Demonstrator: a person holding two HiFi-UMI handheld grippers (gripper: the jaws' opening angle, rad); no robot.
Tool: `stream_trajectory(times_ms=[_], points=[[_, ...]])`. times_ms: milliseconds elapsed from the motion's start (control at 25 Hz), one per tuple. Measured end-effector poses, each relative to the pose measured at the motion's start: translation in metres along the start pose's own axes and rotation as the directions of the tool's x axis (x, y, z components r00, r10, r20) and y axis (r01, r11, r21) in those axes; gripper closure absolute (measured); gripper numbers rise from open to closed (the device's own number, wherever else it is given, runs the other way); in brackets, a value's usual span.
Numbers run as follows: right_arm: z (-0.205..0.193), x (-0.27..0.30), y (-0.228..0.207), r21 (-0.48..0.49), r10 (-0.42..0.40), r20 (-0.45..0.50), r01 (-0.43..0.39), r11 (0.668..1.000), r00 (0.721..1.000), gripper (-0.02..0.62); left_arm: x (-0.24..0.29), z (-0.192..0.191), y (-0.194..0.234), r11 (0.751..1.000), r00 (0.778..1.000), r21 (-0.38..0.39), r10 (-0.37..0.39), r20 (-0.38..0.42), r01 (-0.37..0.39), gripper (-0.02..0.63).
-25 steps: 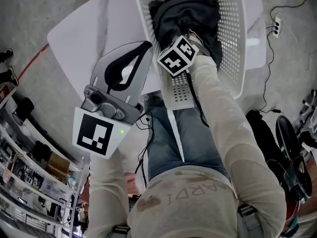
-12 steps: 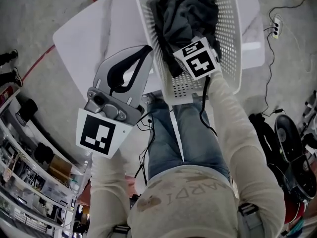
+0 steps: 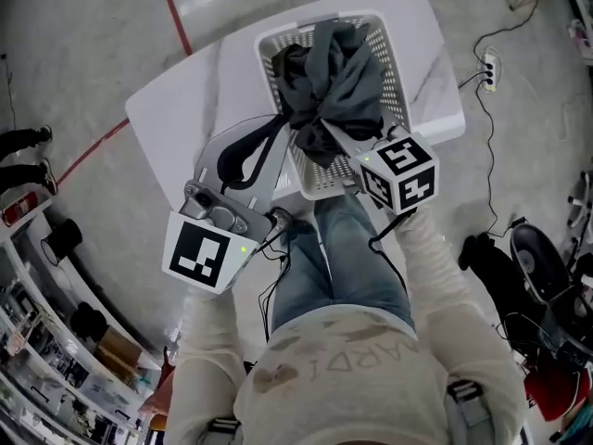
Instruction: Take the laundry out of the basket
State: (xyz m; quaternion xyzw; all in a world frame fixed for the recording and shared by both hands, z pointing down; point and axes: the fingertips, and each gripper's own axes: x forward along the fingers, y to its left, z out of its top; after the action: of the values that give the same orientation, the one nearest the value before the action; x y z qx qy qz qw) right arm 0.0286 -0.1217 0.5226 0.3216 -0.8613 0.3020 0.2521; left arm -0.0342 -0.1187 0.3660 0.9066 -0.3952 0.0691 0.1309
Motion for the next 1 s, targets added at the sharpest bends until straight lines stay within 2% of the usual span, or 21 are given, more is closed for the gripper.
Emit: stream_trajectory(times_ms=[240,440,680,1000], points=[[0.053,-0.068,0.029,-0.008,0.021,0.125,-0.02,1.0,0.992,0.43,-0.014,0.051,-0.019,1.0,1.0,0.017,0.001,0.029,-0.001,0.606],[0.091,-0.128,0.053,-0.03,0.034,0.23,-0.028,0.999,0.973,0.428,-0.025,0.093,-0.047,0.998,0.998,0.057,-0.011,0.063,0.007,0.606],[0.144,-0.187,0.08,-0.057,0.044,0.384,-0.024,0.998,0.922,0.428,-0.042,0.143,-0.062,0.994,0.991,0.106,-0.015,0.136,0.001,0.606],[0.177,-0.263,0.11,-0.112,0.05,0.533,0.012,0.994,0.845,0.426,-0.069,0.184,-0.1,0.984,0.982,0.18,-0.018,0.186,-0.016,0.606]])
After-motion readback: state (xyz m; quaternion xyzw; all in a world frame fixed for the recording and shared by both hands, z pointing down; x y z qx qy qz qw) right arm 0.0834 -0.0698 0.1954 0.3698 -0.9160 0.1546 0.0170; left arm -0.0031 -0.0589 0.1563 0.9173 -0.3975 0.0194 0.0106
